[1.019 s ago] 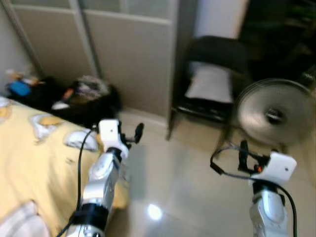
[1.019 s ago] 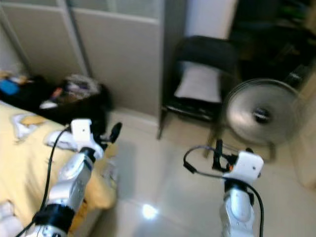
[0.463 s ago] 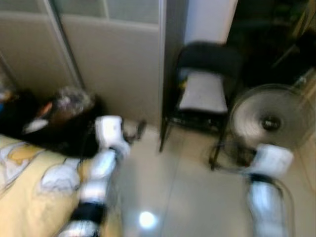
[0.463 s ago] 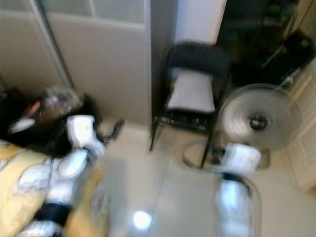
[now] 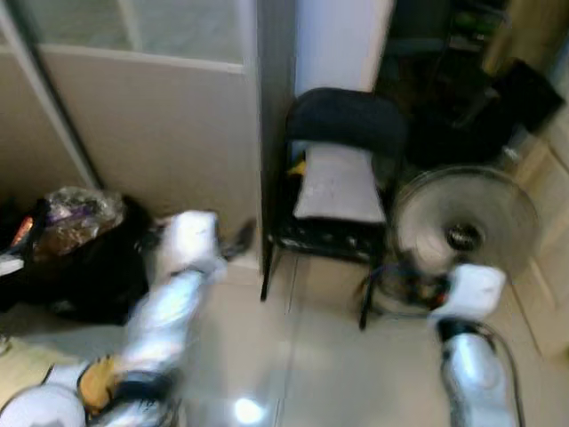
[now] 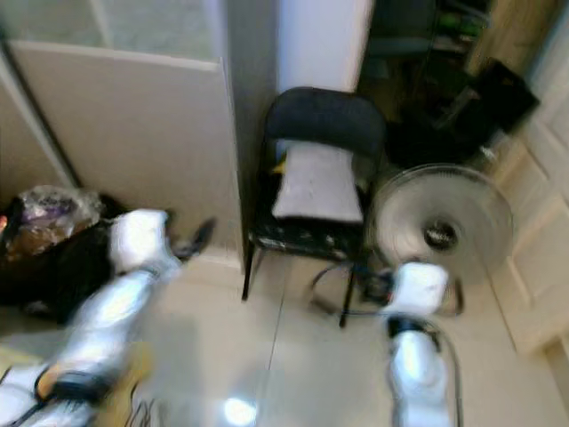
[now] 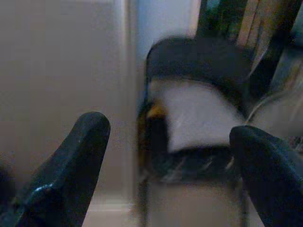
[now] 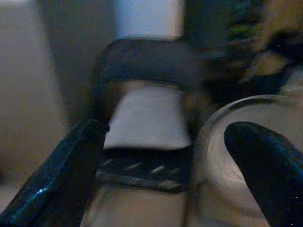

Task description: Clean up the room

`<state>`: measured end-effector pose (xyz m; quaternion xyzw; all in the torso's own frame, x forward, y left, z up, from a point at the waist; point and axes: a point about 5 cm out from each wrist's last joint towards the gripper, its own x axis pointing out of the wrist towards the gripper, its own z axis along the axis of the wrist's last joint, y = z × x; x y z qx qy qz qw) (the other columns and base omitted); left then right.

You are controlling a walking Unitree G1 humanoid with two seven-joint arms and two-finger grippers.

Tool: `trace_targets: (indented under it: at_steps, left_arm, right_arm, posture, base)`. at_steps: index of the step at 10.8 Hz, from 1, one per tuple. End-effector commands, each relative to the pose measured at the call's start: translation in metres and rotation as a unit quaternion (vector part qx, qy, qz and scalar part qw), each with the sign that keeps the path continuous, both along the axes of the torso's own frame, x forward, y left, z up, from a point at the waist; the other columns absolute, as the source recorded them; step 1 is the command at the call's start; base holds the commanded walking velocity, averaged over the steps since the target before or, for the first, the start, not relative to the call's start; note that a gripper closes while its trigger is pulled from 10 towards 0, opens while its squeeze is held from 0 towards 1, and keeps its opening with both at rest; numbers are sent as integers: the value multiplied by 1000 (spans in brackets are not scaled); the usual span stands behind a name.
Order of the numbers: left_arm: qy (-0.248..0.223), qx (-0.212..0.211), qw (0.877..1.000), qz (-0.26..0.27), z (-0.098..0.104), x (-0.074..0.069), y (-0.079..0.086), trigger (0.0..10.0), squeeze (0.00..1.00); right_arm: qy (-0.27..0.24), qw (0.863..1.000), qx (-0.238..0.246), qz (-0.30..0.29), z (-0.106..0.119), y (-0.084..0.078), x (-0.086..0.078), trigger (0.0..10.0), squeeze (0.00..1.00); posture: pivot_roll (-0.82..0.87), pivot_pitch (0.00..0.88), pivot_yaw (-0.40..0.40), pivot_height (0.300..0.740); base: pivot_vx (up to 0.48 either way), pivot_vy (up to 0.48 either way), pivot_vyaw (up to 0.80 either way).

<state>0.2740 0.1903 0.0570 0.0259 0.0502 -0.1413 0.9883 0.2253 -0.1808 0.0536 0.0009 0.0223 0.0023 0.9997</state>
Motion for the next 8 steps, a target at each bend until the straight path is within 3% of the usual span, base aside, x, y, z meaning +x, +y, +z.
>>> trace_targets:
  at_steps: [1,2,3,4,8]
  left_arm:
    - [10,0,998,-61,-4,-10,-9,10000,0]
    - [-3,-2,998,-59,-1,-17,-2,10000,0]
    - [-3,-26,1000,0,-1,-21,3,10000,0]
    - [10,-63,997,45,-6,-26,-7,10000,0]
    - [10,-64,997,28,-8,-24,-12,10000,0]
  right_arm:
    - [12,1000,-13,-5,-2,-10,-10,10000,0]
    - [18,1000,-18,-10,-5,-14,-14,10000,0]
    - [15,999,-14,-40,-4,-20,-17,10000,0]
    - [19,998,-14,-57,-6,-21,-18,10000,0]
    - [32,998,-13,-55,-8,-19,-17,10000,0]
  posture:
    - [-93,0,-11,740]
    - [-85,0,-18,740]
    - [-95,0,-11,740]
    - [-92,0,-19,740]
    - [-100,0,-12,740]
  base:
    - [0,0,0]
    - [0,0,0]
    - [0,0,0]
    - [0,0,0]
    - [0,0,0]
